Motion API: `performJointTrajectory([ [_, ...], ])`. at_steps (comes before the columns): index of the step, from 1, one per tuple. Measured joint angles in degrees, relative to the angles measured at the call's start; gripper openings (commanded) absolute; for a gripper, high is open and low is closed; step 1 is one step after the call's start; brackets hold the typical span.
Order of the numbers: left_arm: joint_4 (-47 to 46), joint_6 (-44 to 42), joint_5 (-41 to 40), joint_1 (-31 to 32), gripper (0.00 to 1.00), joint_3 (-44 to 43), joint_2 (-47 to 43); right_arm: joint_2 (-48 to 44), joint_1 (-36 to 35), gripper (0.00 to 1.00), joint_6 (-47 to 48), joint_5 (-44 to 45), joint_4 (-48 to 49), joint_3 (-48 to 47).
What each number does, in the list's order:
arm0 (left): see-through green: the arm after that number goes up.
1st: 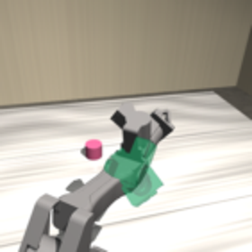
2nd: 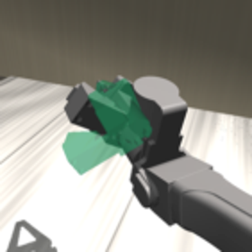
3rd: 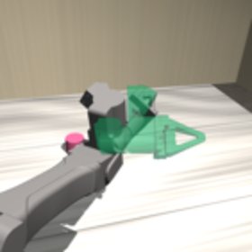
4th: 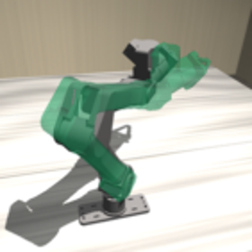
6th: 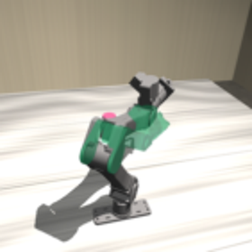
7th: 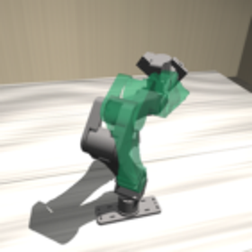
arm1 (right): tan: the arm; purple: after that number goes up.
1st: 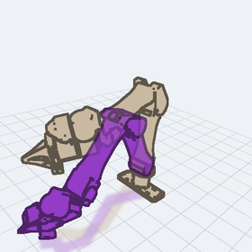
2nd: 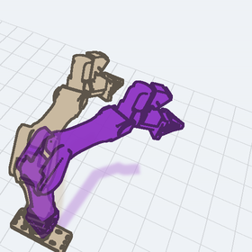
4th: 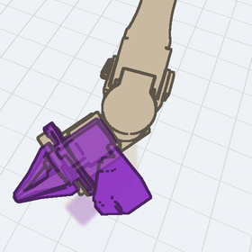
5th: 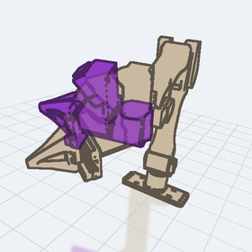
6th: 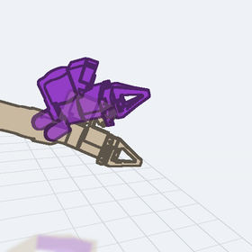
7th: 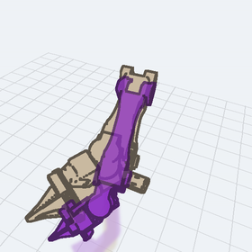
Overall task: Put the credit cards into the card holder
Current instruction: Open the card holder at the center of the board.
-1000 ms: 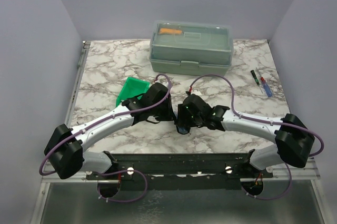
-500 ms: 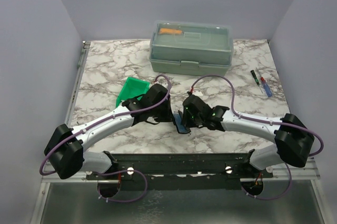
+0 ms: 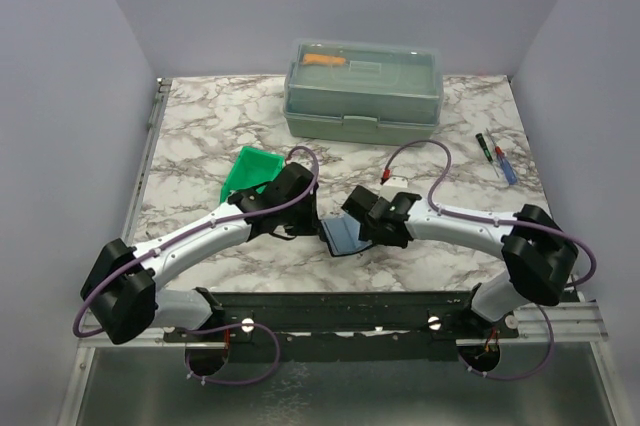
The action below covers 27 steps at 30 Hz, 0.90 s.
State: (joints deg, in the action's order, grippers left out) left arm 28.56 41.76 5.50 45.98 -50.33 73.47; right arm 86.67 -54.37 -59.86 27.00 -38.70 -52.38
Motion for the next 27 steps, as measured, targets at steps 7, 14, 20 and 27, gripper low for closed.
performJointTrajectory([
  [7, 0.6, -1.4, 0.0, -0.3, 0.0, -0.4, -0.2, -2.5, -0.1, 0.8, 6.3, -1.4, 1.0, -0.1],
  [14, 0.5, -2.8, 0.1, -0.3, 0.0, -1.9, -0.2, -11.3, -0.1, 0.73, 16.4, -13.1, 16.6, 2.4],
  [20, 0.5, -3.3, 0.2, -0.3, 0.0, -1.9, -0.2, -3.3, -0.1, 0.51, 19.7, -17.8, 20.7, 0.6],
  [27, 0.5, -3.3, 0.2, -0.3, 0.0, -1.9, -0.2, -0.3, -0.1, 0.46, 20.8, -18.7, 20.9, 0.5],
])
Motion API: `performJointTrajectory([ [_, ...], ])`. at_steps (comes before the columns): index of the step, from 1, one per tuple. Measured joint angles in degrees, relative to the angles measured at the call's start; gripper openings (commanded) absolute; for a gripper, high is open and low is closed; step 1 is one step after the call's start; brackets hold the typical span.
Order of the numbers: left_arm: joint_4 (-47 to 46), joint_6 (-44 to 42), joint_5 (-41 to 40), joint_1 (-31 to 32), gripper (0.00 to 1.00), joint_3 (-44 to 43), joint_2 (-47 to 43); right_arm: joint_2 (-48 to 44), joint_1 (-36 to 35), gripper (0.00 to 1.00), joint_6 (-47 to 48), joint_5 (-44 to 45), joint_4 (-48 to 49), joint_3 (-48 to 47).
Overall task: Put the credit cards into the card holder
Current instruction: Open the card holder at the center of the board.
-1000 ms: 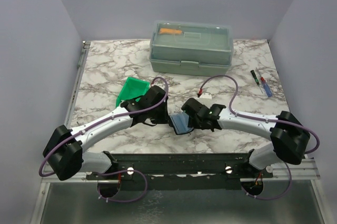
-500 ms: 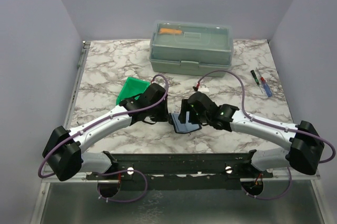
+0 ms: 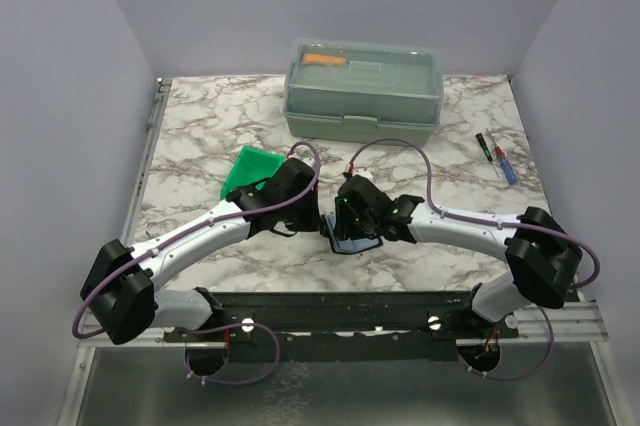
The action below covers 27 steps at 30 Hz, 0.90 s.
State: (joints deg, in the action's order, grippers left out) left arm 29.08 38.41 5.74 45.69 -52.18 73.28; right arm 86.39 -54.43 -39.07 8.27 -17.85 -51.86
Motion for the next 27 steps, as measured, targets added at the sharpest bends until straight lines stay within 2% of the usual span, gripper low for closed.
performJointTrajectory([
  [7, 0.1, -0.2, 0.0, 0.0, 0.0, 0.0, 0.0, 2.2, 0.0, 0.57, -0.1, 0.1, 0.3, -0.2],
  [11, 0.4, -0.2, 0.0, 0.0, 0.0, 0.0, 0.0, 3.3, 0.0, 0.56, -0.4, 0.5, 0.1, -0.5],
  [13, 0.4, -0.2, 0.0, -0.1, 0.0, 0.0, 0.0, 4.1, 0.0, 0.52, -1.2, 1.9, -0.7, -1.4],
  [17, 0.4, -0.2, -0.1, -0.4, 0.0, 0.0, 0.0, 5.8, -0.3, 0.5, -6.3, 10.3, -7.8, -4.6],
  [20, 0.4, -0.1, -0.5, -0.8, 0.0, 0.1, 0.0, 6.0, -0.3, 0.51, -13.7, 18.7, -17.4, -5.9],
  [22, 0.5, -0.1, -0.7, -1.2, 0.0, 0.3, 0.0, 6.0, -0.3, 0.56, -18.5, 22.9, -23.4, -6.3],
  [24, 0.5, -0.2, -0.8, -1.6, 0.0, 0.5, 0.0, 5.3, -0.1, 0.63, -18.7, 24.3, -25.8, -5.9],
  [27, 0.5, -1.0, -0.4, -1.9, 0.0, 0.5, 0.0, 0.3, 0.0, 0.7, -12.1, 19.0, -18.9, -2.3],
])
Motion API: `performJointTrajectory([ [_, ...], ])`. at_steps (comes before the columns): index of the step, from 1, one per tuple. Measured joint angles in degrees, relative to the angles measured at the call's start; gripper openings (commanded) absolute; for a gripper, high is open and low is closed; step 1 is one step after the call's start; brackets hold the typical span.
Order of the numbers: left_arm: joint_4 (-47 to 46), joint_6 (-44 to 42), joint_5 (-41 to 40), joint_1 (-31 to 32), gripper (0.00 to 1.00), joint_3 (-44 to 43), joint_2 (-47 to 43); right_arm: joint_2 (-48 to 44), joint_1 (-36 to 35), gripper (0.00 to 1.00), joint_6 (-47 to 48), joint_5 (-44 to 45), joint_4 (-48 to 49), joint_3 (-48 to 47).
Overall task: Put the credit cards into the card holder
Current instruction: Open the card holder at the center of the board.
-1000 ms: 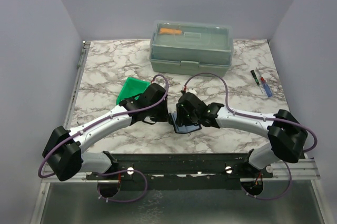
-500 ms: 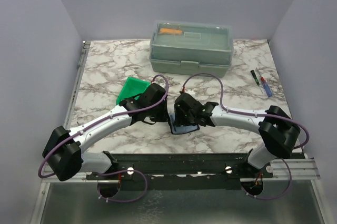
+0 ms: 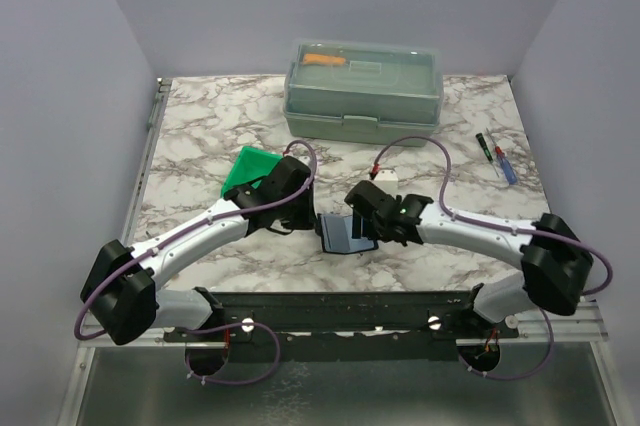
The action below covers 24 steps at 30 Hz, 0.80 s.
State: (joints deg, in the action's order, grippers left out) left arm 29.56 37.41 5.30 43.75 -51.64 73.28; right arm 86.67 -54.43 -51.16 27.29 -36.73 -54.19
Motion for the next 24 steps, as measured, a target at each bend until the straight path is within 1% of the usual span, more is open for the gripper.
performJointTrajectory([
  [3, -0.1, -1.7, 0.8, -0.1, 0.0, -0.1, 0.0, -7.2, 0.0, 0.73, 5.2, -7.4, 9.0, 3.9],
  [5, -0.1, -2.9, 1.5, -0.1, 0.0, -0.5, 0.0, -9.8, 0.0, 0.73, 7.5, -11.0, 13.7, 4.7],
  [8, -0.4, -3.9, 2.7, -0.1, 0.0, -1.6, 0.0, -9.7, 0.0, 0.75, 9.4, -14.9, 19.6, 4.7],
  [10, -0.9, -4.1, 3.6, -0.1, 0.0, -2.3, 0.0, -8.3, 0.0, 0.75, 9.7, -16.0, 21.1, 4.7],
  [14, -1.8, -4.1, 5.4, -0.1, 0.0, -2.9, 0.0, -4.9, 0.0, 0.68, 9.5, -16.9, 21.8, 4.7],
  [20, -2.1, -4.1, 5.8, -0.1, 0.0, -2.9, 0.1, -3.5, 0.0, 0.53, 8.7, -17.6, 22.9, 4.7],
  [24, -2.0, -4.1, 5.8, -0.2, 0.0, -2.9, 0.2, -2.3, 0.0, 0.46, 8.1, -17.5, 23.3, 4.7],
])
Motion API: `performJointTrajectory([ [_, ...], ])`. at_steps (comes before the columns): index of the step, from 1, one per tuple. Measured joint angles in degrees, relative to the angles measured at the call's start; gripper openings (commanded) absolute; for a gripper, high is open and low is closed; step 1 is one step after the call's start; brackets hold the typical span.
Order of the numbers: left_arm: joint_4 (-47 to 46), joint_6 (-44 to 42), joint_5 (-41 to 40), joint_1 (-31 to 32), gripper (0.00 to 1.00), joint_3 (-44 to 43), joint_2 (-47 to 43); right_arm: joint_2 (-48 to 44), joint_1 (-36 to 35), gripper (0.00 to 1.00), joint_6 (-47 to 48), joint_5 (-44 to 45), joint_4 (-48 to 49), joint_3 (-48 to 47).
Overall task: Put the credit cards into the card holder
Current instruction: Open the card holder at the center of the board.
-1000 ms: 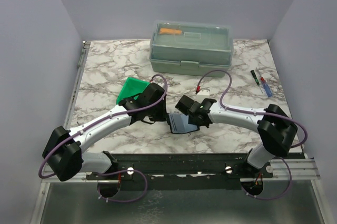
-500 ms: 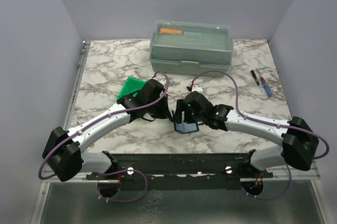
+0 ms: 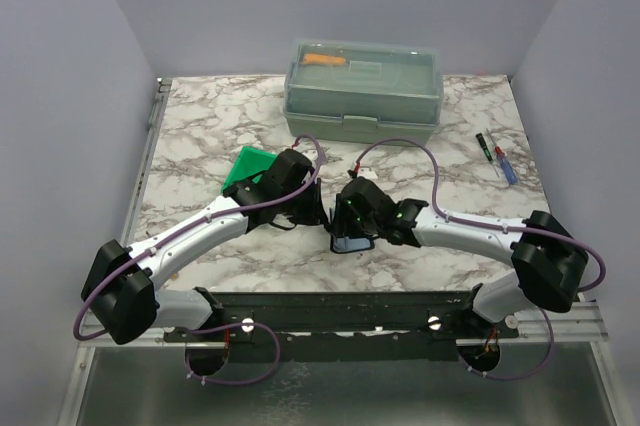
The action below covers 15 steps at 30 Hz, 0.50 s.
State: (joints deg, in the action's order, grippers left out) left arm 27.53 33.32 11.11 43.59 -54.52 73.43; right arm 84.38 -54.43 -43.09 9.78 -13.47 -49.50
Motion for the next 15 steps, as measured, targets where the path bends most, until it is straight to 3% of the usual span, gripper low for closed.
performJointTrajectory([
  [9, 0.1, 0.0, -0.2, 0.0, 0.0, 0.1, 0.1, 0.7, -0.1, 0.39, -1.0, 1.1, 0.0, 0.0],
  [15, 0.3, -0.2, -0.8, 0.0, 0.0, 0.2, 0.1, 0.5, -0.2, 0.56, -0.9, 0.9, 0.4, 0.3],
])
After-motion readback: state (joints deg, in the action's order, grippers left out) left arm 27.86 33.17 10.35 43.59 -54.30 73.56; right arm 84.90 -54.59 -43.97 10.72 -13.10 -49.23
